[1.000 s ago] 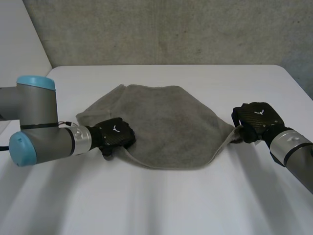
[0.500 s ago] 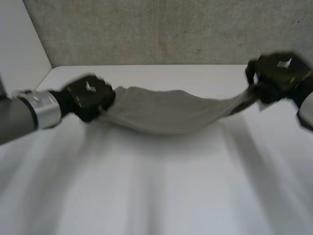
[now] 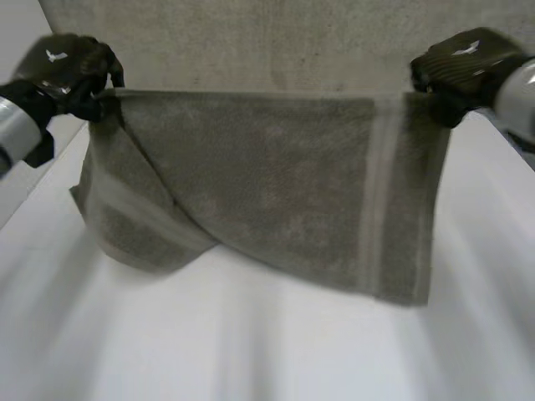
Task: Fold the towel.
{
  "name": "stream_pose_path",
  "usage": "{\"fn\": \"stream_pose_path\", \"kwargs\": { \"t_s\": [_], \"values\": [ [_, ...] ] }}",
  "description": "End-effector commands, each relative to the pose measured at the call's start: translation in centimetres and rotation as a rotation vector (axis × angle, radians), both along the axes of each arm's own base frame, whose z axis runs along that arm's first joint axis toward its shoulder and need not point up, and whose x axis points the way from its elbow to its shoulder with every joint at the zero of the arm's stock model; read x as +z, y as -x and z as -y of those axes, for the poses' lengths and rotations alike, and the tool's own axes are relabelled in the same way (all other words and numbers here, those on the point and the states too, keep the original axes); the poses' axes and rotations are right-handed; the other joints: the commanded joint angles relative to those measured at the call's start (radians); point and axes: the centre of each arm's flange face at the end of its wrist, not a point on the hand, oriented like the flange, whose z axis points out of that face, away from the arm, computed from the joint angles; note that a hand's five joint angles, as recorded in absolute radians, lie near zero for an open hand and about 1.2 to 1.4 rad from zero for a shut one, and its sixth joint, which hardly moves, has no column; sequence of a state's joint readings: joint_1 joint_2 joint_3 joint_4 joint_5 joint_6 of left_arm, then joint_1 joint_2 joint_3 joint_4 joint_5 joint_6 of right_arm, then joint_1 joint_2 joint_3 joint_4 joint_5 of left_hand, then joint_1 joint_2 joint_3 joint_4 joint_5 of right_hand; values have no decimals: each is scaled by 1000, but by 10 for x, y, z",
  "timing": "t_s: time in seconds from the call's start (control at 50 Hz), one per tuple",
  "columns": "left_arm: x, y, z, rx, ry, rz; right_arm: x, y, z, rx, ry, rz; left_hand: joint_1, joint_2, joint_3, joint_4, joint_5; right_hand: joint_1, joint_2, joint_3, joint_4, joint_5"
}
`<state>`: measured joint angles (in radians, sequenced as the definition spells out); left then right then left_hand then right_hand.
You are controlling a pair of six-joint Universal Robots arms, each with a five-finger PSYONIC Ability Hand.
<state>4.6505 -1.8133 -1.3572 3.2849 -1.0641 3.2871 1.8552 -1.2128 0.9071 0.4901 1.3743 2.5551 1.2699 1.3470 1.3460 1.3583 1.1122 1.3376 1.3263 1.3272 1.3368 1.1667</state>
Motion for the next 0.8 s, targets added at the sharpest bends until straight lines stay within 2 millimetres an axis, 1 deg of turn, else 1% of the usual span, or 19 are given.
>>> {"fn": "stream_pose_path", "kwargs": {
  "t_s": [0.02, 0.14, 0.18, 0.2, 0.22, 0.24, 0.28, 0.3, 0.34, 0.42, 0.48, 0.56, 0.58, 0.62, 0.64, 0.66, 0.68, 0.72, 0.8],
  "values": [
    [-35, 34, 39, -10, 22, 46, -30, -45, 27, -9, 96, -84, 126, 49, 50, 38, 110, 59, 70, 69, 59, 55],
    [12, 59, 73, 24, 232, -6, 14, -68, 57, -51, 407, 80, 126, 49, 50, 38, 110, 59, 70, 69, 59, 55],
    [66, 62, 73, 40, 396, -65, 57, -69, 56, -78, 571, 189, 126, 49, 50, 38, 110, 59, 70, 69, 59, 55],
    [66, 62, 73, 40, 397, -65, 57, -69, 56, -78, 572, 190, 126, 49, 50, 38, 110, 59, 70, 69, 59, 55],
    [97, 66, 66, 37, 494, -101, 79, -67, 52, -84, 639, 247, 126, 49, 50, 38, 110, 59, 70, 69, 59, 55],
    [97, 66, 66, 37, 495, -101, 102, -64, 44, -82, 703, 316, 126, 49, 50, 38, 110, 59, 70, 69, 59, 55],
    [147, 69, 49, 31, 669, -162, 123, -59, 35, -74, 747, 385, 126, 49, 50, 38, 110, 59, 70, 69, 59, 55],
    [148, 69, 49, 31, 670, -162, 139, -55, 27, -60, 773, 457, 126, 49, 50, 38, 110, 59, 70, 69, 59, 55],
    [182, 65, 33, 35, 783, -198, 149, -51, 21, -47, 782, 512, 126, 49, 50, 38, 110, 59, 70, 69, 59, 55],
    [185, 65, 27, 25, 784, -196, 149, -48, 19, -17, 762, 539, 126, 49, 50, 38, 110, 59, 70, 69, 59, 55],
    [160, 66, 34, 23, 695, -171, 133, -54, 20, 38, 709, 494, 126, 49, 50, 38, 110, 59, 70, 69, 59, 55],
    [85, 60, 45, 33, 460, -91, 97, -59, 27, 115, 597, 417, 126, 49, 50, 38, 110, 59, 70, 69, 59, 55],
    [85, 60, 45, 33, 459, -91, 77, -59, 29, 144, 530, 379, 126, 49, 50, 38, 110, 59, 70, 69, 59, 55],
    [28, 51, 43, 38, 307, -37, 55, -57, 30, 168, 457, 342, 126, 49, 50, 38, 110, 59, 70, 69, 59, 55],
    [27, 51, 43, 38, 306, -36, 30, -54, 32, 181, 382, 309, 126, 49, 50, 38, 110, 59, 70, 69, 59, 55],
    [-1, 46, 41, 35, 246, -13, 5, -48, 33, 181, 306, 282, 126, 49, 50, 38, 110, 59, 70, 69, 59, 55],
    [-28, 44, 36, 22, 195, 8, 4, -48, 33, 181, 305, 282, 126, 49, 50, 38, 110, 59, 70, 69, 59, 55],
    [-51, 42, 30, 8, 154, 29, -44, -39, 30, 169, 165, 226, 126, 49, 50, 38, 110, 59, 70, 69, 59, 55],
    [-100, 41, 13, -19, 90, 90, -90, -31, 19, 150, 43, 164, 126, 49, 50, 38, 110, 59, 70, 69, 59, 55]
  ]
}}
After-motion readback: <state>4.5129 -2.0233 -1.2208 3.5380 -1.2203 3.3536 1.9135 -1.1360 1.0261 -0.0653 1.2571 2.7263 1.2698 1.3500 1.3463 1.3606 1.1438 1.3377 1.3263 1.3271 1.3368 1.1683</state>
